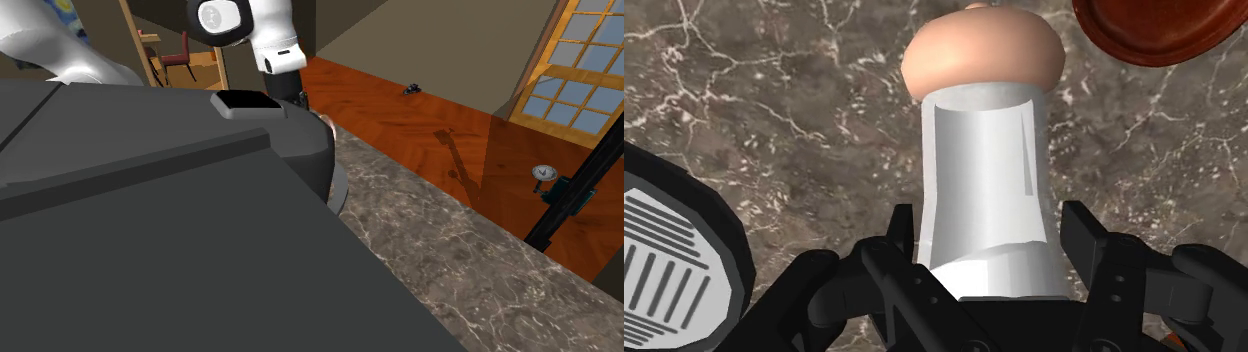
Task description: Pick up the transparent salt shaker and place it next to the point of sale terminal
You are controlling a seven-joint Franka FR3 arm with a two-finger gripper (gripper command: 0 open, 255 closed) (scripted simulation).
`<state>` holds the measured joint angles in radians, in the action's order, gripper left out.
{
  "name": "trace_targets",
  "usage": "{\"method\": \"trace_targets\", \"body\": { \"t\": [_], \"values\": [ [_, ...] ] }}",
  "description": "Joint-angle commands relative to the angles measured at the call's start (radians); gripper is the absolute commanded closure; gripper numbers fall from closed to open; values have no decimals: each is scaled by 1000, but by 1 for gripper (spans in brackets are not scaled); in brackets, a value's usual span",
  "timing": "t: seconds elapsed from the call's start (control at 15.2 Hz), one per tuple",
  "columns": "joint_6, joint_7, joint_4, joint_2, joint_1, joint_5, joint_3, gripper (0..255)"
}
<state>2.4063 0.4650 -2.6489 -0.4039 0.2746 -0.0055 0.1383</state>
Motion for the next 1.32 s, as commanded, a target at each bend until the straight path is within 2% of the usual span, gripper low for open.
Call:
{"method": "trace_targets", "body": {
  "t": [0.0,0.07,0.59,0.92,1.25],
  "values": [
    [-37,-4,16,-21,2,3,-3,255],
    [-53,-6,24,-29,2,4,-4,255],
    [-59,194,250,200,33,-36,133,255],
    [-91,324,423,356,55,-104,196,255],
    [-149,445,624,523,99,-188,235,255]
  ]
}}
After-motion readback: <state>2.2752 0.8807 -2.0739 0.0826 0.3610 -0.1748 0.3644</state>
